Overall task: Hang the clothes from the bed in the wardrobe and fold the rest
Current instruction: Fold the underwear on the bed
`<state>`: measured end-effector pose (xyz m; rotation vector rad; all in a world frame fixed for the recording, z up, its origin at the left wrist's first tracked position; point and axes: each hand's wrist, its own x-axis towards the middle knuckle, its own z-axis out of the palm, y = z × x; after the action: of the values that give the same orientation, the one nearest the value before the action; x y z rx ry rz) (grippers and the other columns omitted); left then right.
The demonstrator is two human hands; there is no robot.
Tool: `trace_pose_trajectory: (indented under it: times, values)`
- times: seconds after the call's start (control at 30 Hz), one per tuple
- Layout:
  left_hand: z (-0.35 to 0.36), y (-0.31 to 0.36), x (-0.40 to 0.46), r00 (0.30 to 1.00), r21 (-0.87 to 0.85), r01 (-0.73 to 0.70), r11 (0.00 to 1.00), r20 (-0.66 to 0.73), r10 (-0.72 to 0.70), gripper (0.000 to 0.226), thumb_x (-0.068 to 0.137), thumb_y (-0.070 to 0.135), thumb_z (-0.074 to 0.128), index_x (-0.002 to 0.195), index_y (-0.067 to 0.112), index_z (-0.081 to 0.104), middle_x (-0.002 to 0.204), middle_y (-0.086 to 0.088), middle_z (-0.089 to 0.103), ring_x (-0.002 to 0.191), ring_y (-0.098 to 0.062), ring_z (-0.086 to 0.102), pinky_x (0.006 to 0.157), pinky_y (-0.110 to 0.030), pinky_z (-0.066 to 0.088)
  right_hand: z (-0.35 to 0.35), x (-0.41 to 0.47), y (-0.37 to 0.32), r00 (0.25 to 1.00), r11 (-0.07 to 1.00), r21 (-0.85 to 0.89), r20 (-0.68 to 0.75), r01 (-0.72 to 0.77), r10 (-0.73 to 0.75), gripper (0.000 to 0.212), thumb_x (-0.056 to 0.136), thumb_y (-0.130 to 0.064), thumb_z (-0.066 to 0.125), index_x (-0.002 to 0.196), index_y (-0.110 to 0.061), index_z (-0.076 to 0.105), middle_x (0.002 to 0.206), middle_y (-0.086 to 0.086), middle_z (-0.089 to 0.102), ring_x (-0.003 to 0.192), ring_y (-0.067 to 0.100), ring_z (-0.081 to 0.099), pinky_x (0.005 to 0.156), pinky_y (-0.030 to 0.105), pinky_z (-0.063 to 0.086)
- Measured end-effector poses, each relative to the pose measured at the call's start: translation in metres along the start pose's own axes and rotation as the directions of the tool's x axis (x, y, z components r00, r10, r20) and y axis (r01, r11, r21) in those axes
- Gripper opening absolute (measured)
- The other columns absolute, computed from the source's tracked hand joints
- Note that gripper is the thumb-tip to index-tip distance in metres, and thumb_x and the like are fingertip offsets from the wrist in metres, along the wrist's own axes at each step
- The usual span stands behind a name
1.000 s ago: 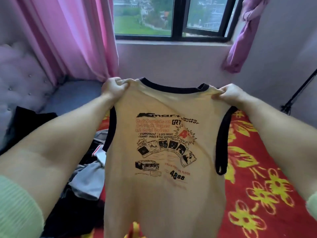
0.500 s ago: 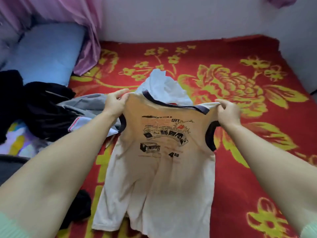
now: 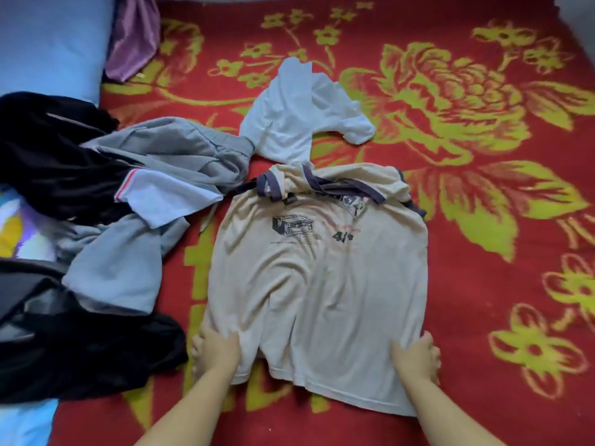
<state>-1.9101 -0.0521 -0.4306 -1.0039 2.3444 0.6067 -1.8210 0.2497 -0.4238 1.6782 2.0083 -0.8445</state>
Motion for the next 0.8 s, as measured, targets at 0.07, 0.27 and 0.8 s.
trace_pose_trajectory:
  times: [0.07, 0.27, 0.8]
  values:
    - [-0.004, -0.008, 0.011, 0.998, 0.035, 0.007, 0.999, 0.063, -0.009, 0.069, 0.089, 0.040, 0.059, 0.141, 0.005, 0.029, 0.142, -0.017, 0.039, 0.127, -0.036, 0.041, 0.100, -0.048, 0.038, 0.006, -0.003, 0.021, 0.996, 0.999, 0.020, 0.079, -0.039, 0.037, 0.063, 0.083, -0.029, 0.068, 0.130, -0.004, 0.035, 0.130, 0.026, 0.050, 0.119, 0.042, 0.048, 0.099, 0.048, 0.039]
    - [-0.020, -0.014, 0.032, 0.967, 0.240, -0.041, 0.970, 0.255, -0.023, 0.058, 0.091, 0.038, 0.051, 0.131, -0.003, 0.049, 0.133, -0.021, 0.052, 0.118, -0.035, 0.053, 0.098, -0.041, 0.047, -0.009, 0.001, 0.030, 0.962, 0.974, 0.228, 0.268, -0.016, -0.046, 0.031, 0.078, -0.013, 0.069, 0.102, 0.006, 0.064, 0.094, 0.017, 0.067, 0.086, 0.031, 0.063, 0.071, 0.035, 0.052]
    - [-0.004, -0.035, 0.024, 0.999, 0.149, 0.042, 0.988, -0.004, -0.042, 0.068, 0.082, 0.035, 0.069, 0.134, 0.005, 0.038, 0.140, -0.019, 0.030, 0.128, -0.037, 0.031, 0.100, -0.049, 0.036, -0.073, 0.018, 0.061, 0.960, 0.933, 0.350, -0.277, 0.077, 0.024, 0.031, 0.094, -0.021, 0.053, 0.093, 0.009, 0.063, 0.080, 0.017, 0.054, 0.078, 0.032, 0.050, 0.069, 0.035, 0.036]
